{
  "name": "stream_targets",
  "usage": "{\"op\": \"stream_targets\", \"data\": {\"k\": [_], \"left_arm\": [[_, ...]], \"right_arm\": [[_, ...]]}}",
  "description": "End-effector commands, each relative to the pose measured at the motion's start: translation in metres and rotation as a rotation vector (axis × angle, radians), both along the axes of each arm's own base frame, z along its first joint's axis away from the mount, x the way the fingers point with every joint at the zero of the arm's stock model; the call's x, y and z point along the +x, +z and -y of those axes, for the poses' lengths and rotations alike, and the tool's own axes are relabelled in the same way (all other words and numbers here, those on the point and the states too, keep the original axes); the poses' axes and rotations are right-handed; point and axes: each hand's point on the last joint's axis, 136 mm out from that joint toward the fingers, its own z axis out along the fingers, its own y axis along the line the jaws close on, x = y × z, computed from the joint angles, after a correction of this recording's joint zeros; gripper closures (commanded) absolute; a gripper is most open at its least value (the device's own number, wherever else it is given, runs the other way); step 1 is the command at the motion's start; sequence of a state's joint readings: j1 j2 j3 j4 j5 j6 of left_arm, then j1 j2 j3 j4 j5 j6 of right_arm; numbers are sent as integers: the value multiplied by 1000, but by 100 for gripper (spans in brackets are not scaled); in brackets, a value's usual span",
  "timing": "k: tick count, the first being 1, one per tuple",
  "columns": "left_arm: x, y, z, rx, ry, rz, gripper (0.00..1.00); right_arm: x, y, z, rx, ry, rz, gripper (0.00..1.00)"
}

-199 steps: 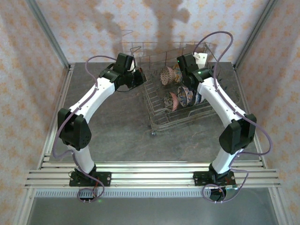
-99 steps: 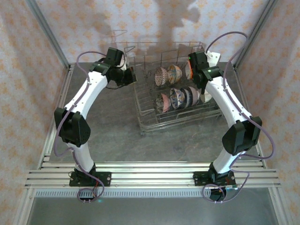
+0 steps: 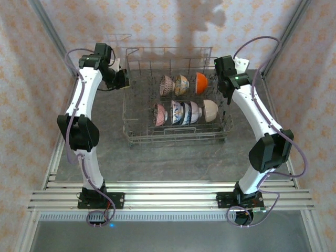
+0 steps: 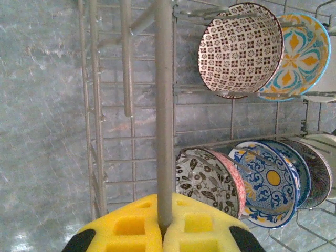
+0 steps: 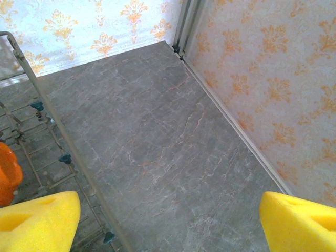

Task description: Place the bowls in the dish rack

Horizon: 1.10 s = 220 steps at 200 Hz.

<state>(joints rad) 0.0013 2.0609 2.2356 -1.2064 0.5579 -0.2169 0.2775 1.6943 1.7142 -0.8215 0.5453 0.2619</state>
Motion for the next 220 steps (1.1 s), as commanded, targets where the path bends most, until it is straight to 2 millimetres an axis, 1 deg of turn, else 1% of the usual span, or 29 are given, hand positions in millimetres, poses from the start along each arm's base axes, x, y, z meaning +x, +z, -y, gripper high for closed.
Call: {"op": "stream_targets", "data": {"k": [1,5,15,26,36,47,74,79,82,84,88,95,97,101,102,111,115,119,125,130,140,153,166,181,189,195,203,206,220], "left_arm": [[27,14,-14,29,-4,102,100],[29,14,-15,30,-3,106,100],[33,14,-15,28,-3,120,92],[37,16,-16,36,3,138,80],[39,22,-17,41,7,163,65],[40,35,-21,58,22,207,50],[37,76,-36,131,91,349,27],[35,83,-42,155,118,379,22],[35,83,-46,170,136,385,18],[31,94,-49,183,154,416,16],[27,101,-55,203,182,441,10],[20,105,-66,243,233,471,2],[18,109,-69,250,248,488,1],[15,109,-75,270,274,501,1],[13,113,-76,274,282,516,1],[0,111,-90,319,347,545,1],[-6,114,-97,339,386,571,1],[-11,108,-103,364,418,578,1],[-23,109,-113,394,467,612,1],[-33,97,-119,422,495,609,1],[-52,87,-131,474,557,639,1],[-75,52,-141,528,595,620,1],[-95,18,-149,581,623,591,1],[-111,-20,-151,615,626,577,1],[-116,-33,-149,631,618,587,1],[-120,-47,-147,647,604,587,1],[-120,-55,-143,659,581,625,1],[-121,-64,-141,669,567,627,1],[-116,-78,-127,708,495,694,1]], "right_arm": [[1,2,5,13,-27,17,12],[1,1,6,16,-32,16,12],[0,-2,9,25,-40,8,12],[-2,-5,14,42,-55,2,12],[-3,-7,18,53,-57,-5,12],[-7,-6,27,50,-66,-7,12],[-19,-6,57,90,-93,18,11],[-22,-8,64,97,-101,22,11],[-23,-10,69,99,-110,22,11],[-25,-11,73,100,-118,25,11],[-28,-12,80,101,-131,31,11],[-34,-17,93,106,-153,36,10],[-36,-19,96,107,-158,39,10],[-40,-22,104,110,-175,44,9],[-41,-22,106,112,-178,47,9],[-49,-30,118,126,-190,67,7],[-53,-35,123,130,-194,74,3],[-57,-40,128,127,-204,82,0],[-63,-46,136,114,-220,97,0],[-67,-53,140,105,-226,110,0],[-73,-69,146,82,-231,136,0],[-78,-90,146,69,-226,181,0],[-85,-122,139,99,-192,199,0],[-87,-152,122,148,-128,199,0],[-89,-163,115,161,-109,218,0],[-89,-168,111,174,-97,239,0],[-87,-173,105,191,-84,271,0],[-86,-175,102,197,-69,282,0],[-76,-179,86,193,8,287,0]]}}
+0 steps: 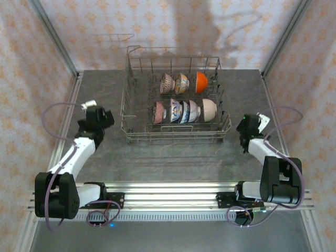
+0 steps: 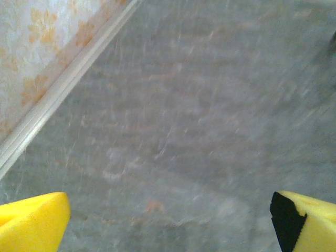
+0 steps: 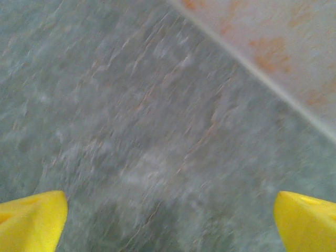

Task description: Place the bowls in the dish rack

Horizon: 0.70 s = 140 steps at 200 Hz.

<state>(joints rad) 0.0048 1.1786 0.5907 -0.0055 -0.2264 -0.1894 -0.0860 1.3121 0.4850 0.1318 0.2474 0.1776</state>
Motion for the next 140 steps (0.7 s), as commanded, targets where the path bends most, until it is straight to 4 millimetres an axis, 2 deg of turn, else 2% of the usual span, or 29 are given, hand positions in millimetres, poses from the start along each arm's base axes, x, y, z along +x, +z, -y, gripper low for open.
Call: {"op": "stream_targets", "data": {"k": [1,21,35,43,61,74,79,94,105,140], "left_arm": [[25,33,6,145,-39,245,1],[28,15,20,188,-78,219,1],[31,7,24,192,-89,276,1],[33,3,26,220,-97,246,1],[42,4,39,235,-185,285,1],[39,-7,31,228,-154,311,0],[40,-5,31,222,-157,347,0],[36,-16,27,186,-152,335,0],[39,-14,26,205,-150,371,0],[45,-17,16,202,-85,313,0]], "right_arm": [[44,38,-20,0,97,249,0],[54,43,-33,-23,170,282,0],[57,47,-34,-49,196,313,0],[56,50,-35,-64,206,368,0],[51,36,-46,-67,270,413,0],[60,29,-58,-60,344,420,0],[64,29,-60,-56,357,413,0],[71,22,-60,-37,355,318,0],[72,23,-64,-45,373,341,0],[74,21,-67,-38,393,315,0]]}}
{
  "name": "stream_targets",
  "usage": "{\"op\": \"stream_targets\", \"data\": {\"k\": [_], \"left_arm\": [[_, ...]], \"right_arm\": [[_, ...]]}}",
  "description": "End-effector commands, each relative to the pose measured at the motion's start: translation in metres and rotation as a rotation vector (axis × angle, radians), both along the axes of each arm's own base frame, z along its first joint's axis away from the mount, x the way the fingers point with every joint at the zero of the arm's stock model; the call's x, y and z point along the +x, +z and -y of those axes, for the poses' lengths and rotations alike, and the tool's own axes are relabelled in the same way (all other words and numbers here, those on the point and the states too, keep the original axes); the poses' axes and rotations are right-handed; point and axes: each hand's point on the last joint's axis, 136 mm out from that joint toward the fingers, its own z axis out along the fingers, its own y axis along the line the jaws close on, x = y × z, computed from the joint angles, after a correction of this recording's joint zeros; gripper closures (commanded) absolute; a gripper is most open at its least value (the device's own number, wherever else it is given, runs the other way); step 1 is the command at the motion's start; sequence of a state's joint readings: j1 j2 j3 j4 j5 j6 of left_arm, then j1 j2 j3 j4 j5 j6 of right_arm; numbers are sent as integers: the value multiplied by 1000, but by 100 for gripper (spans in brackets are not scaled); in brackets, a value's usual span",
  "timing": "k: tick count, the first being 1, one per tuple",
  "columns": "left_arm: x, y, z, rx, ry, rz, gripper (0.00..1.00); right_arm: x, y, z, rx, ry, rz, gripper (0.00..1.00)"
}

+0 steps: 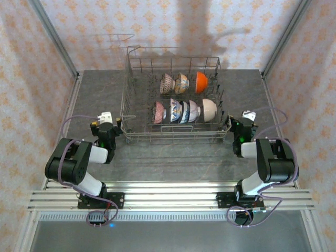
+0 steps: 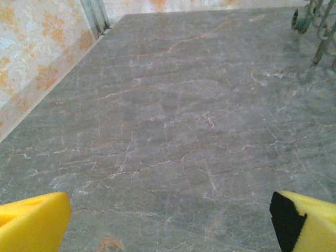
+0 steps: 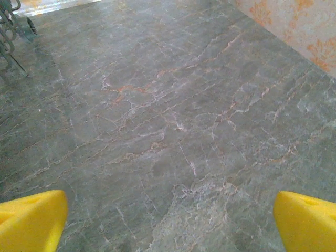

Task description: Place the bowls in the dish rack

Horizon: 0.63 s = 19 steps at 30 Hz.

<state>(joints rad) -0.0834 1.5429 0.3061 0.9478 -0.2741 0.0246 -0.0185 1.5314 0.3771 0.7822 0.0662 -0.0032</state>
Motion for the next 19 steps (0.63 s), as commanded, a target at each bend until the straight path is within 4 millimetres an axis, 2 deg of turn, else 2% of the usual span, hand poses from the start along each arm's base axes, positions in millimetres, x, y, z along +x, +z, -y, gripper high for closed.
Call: {"op": "stream_targets", "data": {"k": [1,5,7,19], "left_arm": [[14,27,-9,4,52,95,0],[14,23,-12,-15,53,75,0],[13,22,-11,-19,47,66,0],[14,22,-10,-16,36,65,0]], "right_arm": [[14,18,-17,7,82,55,0],[14,17,-18,8,92,51,0],[18,16,-30,10,165,32,0],[17,16,-30,4,158,34,0]]}}
